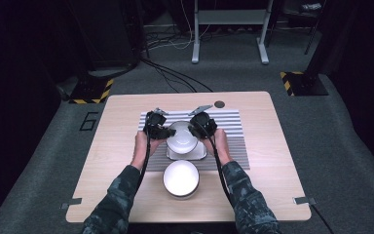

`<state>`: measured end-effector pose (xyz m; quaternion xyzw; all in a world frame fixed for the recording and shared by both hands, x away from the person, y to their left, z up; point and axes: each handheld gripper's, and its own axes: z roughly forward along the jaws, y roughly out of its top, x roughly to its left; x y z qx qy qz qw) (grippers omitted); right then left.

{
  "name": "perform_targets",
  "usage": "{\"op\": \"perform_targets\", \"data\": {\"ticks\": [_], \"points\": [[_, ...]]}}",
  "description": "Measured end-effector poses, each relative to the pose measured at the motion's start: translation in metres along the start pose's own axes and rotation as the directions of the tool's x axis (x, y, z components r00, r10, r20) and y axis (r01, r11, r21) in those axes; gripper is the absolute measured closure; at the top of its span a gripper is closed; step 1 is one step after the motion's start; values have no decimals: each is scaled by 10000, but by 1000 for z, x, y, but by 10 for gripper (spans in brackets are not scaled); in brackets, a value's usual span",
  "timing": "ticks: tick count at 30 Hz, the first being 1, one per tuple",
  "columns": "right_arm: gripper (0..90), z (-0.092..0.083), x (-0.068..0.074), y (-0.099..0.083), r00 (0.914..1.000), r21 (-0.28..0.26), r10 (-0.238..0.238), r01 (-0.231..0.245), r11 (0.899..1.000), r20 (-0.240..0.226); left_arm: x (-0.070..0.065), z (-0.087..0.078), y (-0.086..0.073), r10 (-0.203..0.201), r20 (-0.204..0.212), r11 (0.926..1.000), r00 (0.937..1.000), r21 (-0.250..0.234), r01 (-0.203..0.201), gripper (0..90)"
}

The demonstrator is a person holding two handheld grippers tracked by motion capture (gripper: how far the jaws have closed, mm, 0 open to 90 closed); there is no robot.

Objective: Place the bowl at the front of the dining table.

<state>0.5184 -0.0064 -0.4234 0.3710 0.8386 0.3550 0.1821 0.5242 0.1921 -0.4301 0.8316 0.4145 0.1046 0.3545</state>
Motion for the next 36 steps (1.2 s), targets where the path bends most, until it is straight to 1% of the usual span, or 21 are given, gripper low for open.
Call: {"op": "perform_targets", "data": {"ticks": [1,4,10,20,22,25,29,32,33,36], "points": [[818,1,0,0,10000,59,77,-77,10000,-13,0,1,0,-19,15,10000,10000,5,19,795],[819,4,-2,-1,10000,88,64,-64,9999,-48,1,3,0,-85,14,9999,10000,56,85,797],[818,9,-5,-2,9998,244,188,-186,9995,-92,4,8,-1,-239,89,9996,9997,145,238,799],[818,13,-9,-4,9994,520,316,-308,9982,-156,5,15,-3,-391,90,9992,9992,64,391,801],[818,14,-9,-4,9989,570,448,-438,9974,-158,4,16,-4,-409,70,9992,9991,51,409,802],[818,16,-10,-6,9989,642,437,-425,9970,-180,5,18,-5,-443,78,9990,9990,30,443,801],[818,19,-12,-7,9980,741,601,-585,9955,-199,5,21,-6,-487,43,9988,9988,47,487,802],[818,22,-12,-8,9971,880,722,-700,9937,-223,6,24,-8,-632,55,9980,9980,59,631,804],[818,23,-13,-9,9974,944,677,-651,9934,-240,6,25,-8,-682,74,9977,9976,57,681,804],[818,26,-14,-10,9962,1097,833,-802,9907,-247,6,29,-10,-873,118,9961,9961,144,872,804]]}}
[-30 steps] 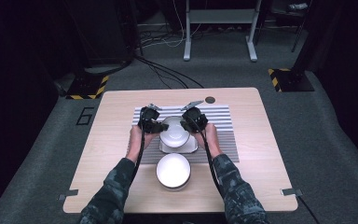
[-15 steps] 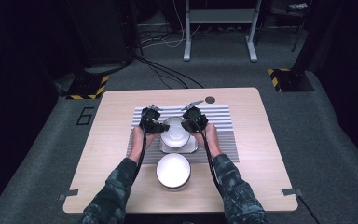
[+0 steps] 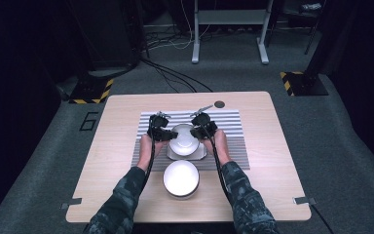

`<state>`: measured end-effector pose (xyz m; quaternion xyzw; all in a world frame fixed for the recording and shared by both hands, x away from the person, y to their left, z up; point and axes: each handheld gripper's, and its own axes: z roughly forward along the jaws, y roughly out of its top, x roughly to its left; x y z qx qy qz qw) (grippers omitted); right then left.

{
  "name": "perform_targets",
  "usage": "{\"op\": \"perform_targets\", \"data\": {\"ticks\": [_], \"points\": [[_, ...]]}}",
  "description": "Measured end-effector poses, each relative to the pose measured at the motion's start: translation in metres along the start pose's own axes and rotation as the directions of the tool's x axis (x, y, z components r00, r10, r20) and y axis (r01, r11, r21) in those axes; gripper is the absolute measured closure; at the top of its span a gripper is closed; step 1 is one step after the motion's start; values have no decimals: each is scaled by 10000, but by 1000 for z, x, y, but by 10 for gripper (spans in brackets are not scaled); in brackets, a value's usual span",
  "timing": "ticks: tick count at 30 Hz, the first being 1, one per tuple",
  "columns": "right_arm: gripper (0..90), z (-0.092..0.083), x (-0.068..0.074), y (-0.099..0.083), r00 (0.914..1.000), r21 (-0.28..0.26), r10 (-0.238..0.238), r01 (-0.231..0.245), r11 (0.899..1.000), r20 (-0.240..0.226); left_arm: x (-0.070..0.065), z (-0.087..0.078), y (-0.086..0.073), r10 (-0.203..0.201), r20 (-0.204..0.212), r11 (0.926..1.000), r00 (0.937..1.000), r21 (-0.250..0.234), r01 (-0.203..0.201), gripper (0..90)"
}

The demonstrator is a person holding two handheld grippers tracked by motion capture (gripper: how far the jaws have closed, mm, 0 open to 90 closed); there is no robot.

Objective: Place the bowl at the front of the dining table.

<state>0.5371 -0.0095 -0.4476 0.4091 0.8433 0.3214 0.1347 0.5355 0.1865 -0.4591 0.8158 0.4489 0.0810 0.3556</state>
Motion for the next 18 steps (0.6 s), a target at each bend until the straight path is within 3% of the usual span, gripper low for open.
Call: {"op": "perform_targets", "data": {"ticks": [18], "points": [[817,16,-4,-3,9968,697,686,-657,9954,-401,6,11,-4,-261,26,9982,9997,539,259,805]]}}
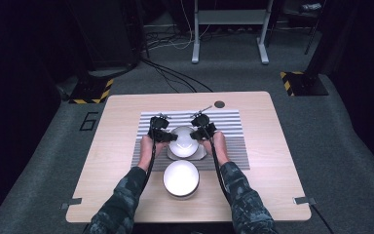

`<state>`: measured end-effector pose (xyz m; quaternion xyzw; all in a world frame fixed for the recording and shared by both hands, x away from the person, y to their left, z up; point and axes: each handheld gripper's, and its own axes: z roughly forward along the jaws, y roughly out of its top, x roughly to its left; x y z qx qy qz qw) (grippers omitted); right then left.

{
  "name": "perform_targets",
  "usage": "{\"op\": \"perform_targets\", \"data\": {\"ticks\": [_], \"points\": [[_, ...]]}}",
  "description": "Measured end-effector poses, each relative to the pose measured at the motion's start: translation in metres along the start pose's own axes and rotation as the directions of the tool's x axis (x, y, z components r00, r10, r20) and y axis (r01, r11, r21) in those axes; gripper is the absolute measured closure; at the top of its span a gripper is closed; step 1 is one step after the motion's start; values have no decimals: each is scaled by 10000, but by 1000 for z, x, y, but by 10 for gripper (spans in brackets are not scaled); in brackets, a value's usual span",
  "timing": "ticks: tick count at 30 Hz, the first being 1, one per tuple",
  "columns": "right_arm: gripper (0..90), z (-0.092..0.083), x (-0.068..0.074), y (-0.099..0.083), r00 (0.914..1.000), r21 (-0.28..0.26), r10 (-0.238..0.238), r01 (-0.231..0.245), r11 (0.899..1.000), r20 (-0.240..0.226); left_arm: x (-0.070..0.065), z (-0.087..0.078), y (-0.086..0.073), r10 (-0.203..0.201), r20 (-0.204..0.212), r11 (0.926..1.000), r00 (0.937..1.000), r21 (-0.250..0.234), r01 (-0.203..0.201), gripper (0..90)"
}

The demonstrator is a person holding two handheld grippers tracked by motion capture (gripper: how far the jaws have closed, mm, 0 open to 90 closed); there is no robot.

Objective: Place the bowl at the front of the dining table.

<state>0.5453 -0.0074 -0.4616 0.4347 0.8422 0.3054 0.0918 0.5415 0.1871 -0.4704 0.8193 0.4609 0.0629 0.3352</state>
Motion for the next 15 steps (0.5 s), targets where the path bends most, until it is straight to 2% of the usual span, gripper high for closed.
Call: {"op": "perform_targets", "data": {"ticks": [9,15], "points": [[817,4,-2,0,9999,61,161,-160,9999,-47,1,3,0,-96,6,9999,10000,85,96,803],[815,4,-2,-1,9997,-64,233,-232,9997,48,1,5,-1,-127,-154,9999,9998,-56,126,792]]}}
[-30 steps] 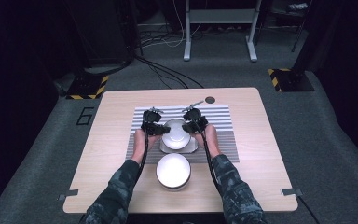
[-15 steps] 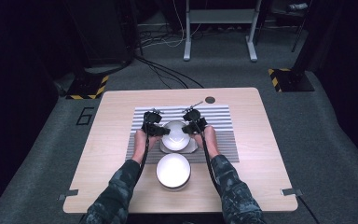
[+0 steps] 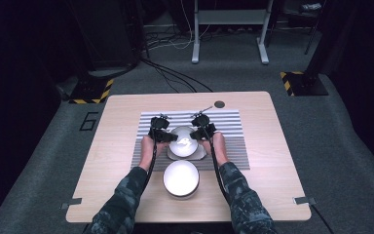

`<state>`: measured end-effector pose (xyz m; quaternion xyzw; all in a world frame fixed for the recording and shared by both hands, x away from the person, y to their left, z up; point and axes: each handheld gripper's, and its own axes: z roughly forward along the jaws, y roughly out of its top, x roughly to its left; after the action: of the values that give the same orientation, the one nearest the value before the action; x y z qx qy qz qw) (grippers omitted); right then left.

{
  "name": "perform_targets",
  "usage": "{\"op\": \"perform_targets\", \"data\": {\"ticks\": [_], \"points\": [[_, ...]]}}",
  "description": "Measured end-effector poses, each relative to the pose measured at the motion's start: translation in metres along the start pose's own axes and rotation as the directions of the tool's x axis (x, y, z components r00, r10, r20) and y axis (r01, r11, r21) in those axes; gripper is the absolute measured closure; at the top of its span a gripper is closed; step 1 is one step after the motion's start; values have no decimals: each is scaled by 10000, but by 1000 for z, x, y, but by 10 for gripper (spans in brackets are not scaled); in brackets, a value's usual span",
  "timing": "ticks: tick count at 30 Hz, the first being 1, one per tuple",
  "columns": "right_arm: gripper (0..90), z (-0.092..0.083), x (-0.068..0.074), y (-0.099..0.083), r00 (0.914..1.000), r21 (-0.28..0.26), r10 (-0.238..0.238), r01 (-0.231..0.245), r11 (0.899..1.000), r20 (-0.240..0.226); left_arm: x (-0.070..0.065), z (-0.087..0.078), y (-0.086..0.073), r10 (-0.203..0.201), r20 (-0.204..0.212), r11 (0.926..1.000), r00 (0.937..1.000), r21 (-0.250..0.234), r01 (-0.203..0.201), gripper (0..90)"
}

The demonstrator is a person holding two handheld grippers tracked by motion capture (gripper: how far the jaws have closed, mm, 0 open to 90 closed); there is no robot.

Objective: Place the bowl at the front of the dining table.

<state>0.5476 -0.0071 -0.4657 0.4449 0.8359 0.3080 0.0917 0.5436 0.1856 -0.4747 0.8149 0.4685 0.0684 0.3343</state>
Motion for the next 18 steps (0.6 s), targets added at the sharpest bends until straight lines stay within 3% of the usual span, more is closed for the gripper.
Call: {"op": "perform_targets", "data": {"ticks": [7,11,14,18], "points": [[812,0,1,-1,10000,-102,-10,11,9999,98,-3,1,-1,87,-238,9998,9997,-176,-91,783],[811,0,0,-1,9999,-150,24,-22,9999,128,-4,2,-1,336,-425,9992,9985,-202,-345,777],[811,1,0,-1,9996,-196,-44,50,9998,288,-5,1,0,482,-664,9985,9966,-226,-498,776],[808,-1,-1,-1,9987,-227,-74,85,9997,498,-5,1,0,507,-682,9984,9964,-214,-523,768]]}}
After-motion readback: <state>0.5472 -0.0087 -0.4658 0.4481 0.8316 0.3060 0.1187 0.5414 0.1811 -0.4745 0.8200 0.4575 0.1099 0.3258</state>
